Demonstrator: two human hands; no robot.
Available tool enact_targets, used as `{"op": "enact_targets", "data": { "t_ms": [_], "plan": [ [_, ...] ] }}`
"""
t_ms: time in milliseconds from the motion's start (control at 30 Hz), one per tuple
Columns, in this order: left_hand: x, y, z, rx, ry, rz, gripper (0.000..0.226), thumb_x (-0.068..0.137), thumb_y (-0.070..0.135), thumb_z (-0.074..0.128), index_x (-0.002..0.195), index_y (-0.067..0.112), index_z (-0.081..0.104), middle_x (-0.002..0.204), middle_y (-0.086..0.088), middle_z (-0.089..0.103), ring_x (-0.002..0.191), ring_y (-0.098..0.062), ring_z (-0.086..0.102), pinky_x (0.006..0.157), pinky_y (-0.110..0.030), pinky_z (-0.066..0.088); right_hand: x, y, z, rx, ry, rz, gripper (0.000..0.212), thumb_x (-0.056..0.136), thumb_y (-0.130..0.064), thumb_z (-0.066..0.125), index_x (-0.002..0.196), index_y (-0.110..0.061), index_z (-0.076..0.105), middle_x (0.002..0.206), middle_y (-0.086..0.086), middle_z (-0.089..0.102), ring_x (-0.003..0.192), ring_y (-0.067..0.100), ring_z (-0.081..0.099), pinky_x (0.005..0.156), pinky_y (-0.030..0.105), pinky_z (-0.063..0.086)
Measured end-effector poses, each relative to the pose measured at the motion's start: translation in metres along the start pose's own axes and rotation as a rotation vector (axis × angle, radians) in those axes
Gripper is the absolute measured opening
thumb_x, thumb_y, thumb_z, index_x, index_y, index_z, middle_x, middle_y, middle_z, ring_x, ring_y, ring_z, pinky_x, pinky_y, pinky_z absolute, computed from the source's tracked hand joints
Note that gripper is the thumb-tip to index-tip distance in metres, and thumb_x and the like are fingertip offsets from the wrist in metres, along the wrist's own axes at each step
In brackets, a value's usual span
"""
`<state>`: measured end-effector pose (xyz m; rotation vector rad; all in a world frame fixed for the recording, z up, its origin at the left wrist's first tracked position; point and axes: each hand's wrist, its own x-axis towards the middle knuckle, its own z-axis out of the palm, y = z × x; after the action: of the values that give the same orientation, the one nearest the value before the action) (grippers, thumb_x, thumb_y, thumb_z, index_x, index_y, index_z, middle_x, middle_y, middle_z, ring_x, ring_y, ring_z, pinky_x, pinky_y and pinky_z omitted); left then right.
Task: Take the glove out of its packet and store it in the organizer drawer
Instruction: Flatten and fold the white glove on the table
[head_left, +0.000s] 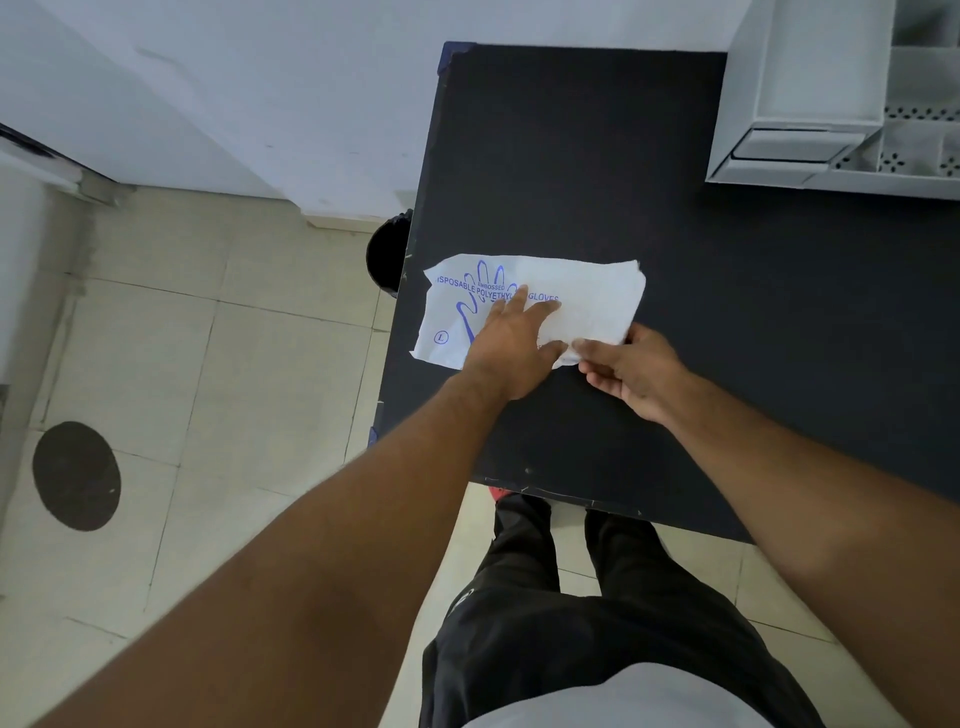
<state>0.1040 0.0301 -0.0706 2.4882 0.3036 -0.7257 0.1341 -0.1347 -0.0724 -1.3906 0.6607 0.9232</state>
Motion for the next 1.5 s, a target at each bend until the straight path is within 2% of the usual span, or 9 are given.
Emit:
{"op": "enact_targets", "data": {
  "t_ms": [167,267,367,667,900,1167,1267,1400,1500],
  "plan": [
    [-0.004,0.003,-0.002,-0.054,0.061,0.018,0.037,0.099,0.025,0.058,0.136,0.022,0.059,0.164,-0.006,0.031,0.15,-0.026,0.027,0.119,-0.038,0.029,0.001,0.0,-0.001,-0.073,0.008,0.06,0.024,0.083,-0.027,0.08,0.101,-0.021,0.065,0.093,0.0,0.069,0.063,0.012,0.06,0.061,0.028,0.055],
    [-0.009,0.008,-0.002,-0.192,0.25,-0.044,0.025,0.095,0.019,0.061,0.117,0.012,0.067,0.142,-0.005,0.058,0.128,-0.022,0.054,0.1,-0.033,0.046,0.002,-0.001,0.001,-0.073,0.04,0.056,0.019,0.089,-0.03,0.074,0.103,-0.023,0.064,0.102,0.001,0.07,0.067,0.014,0.065,0.06,0.03,0.056],
    [-0.012,0.015,-0.003,-0.35,0.365,-0.197,0.022,0.095,0.024,0.059,0.114,0.014,0.065,0.119,0.001,0.066,0.106,-0.018,0.061,0.083,-0.027,0.045,0.003,-0.001,0.003,-0.051,0.067,0.045,0.013,0.091,-0.023,0.071,0.102,-0.021,0.063,0.102,0.003,0.07,0.072,0.017,0.068,0.06,0.03,0.057],
    [-0.011,0.004,0.003,-0.227,0.31,-0.159,0.038,0.097,0.046,0.056,0.125,0.021,0.061,0.132,0.0,0.058,0.124,-0.02,0.051,0.096,-0.039,0.05,0.002,-0.004,0.013,-0.001,0.127,-0.015,0.027,0.082,-0.005,0.079,0.101,-0.016,0.064,0.1,0.005,0.07,0.078,0.016,0.067,0.069,0.031,0.061],
    [-0.008,-0.005,0.009,-0.03,0.192,-0.078,0.057,0.097,0.05,0.053,0.144,0.02,0.046,0.15,-0.002,0.046,0.137,-0.023,0.039,0.106,-0.046,0.045,0.005,-0.007,0.014,0.048,0.075,0.0,0.021,0.085,-0.004,0.07,0.102,-0.016,0.065,0.105,0.005,0.071,0.089,0.019,0.069,0.075,0.034,0.061],
    [-0.003,0.003,0.01,-0.024,0.2,-0.137,0.057,0.097,0.048,0.051,0.145,0.018,0.047,0.147,-0.004,0.047,0.136,-0.025,0.041,0.105,-0.048,0.044,0.0,-0.001,0.01,-0.034,0.024,-0.02,0.03,0.086,0.004,0.07,0.108,-0.015,0.065,0.11,0.005,0.072,0.095,0.02,0.072,0.078,0.034,0.062],
    [0.0,0.007,0.007,0.036,0.185,-0.161,0.058,0.097,0.049,0.05,0.145,0.017,0.047,0.147,-0.006,0.046,0.135,-0.027,0.042,0.105,-0.05,0.044,-0.002,0.002,0.003,-0.123,0.051,0.034,0.024,0.089,-0.012,0.07,0.111,-0.018,0.063,0.107,0.005,0.072,0.089,0.023,0.075,0.08,0.039,0.062],
    [0.0,0.014,0.003,0.139,0.181,-0.167,0.06,0.095,0.047,0.053,0.146,0.018,0.043,0.153,-0.009,0.038,0.14,-0.03,0.035,0.106,-0.051,0.039,-0.001,-0.01,0.0,-0.264,0.269,-0.009,0.029,0.086,-0.056,0.062,0.082,-0.027,0.061,0.088,-0.002,0.071,0.08,0.023,0.073,0.078,0.041,0.061],
    [0.002,0.018,0.001,0.212,0.131,-0.107,0.075,0.092,0.04,0.06,0.155,0.021,0.024,0.166,-0.012,0.014,0.153,-0.034,0.01,0.113,-0.054,0.032,0.007,-0.016,-0.006,-0.399,0.399,-0.185,0.027,0.082,-0.046,0.069,0.08,-0.02,0.065,0.083,-0.004,0.068,0.082,0.021,0.069,0.078,0.048,0.061]
  ]
}}
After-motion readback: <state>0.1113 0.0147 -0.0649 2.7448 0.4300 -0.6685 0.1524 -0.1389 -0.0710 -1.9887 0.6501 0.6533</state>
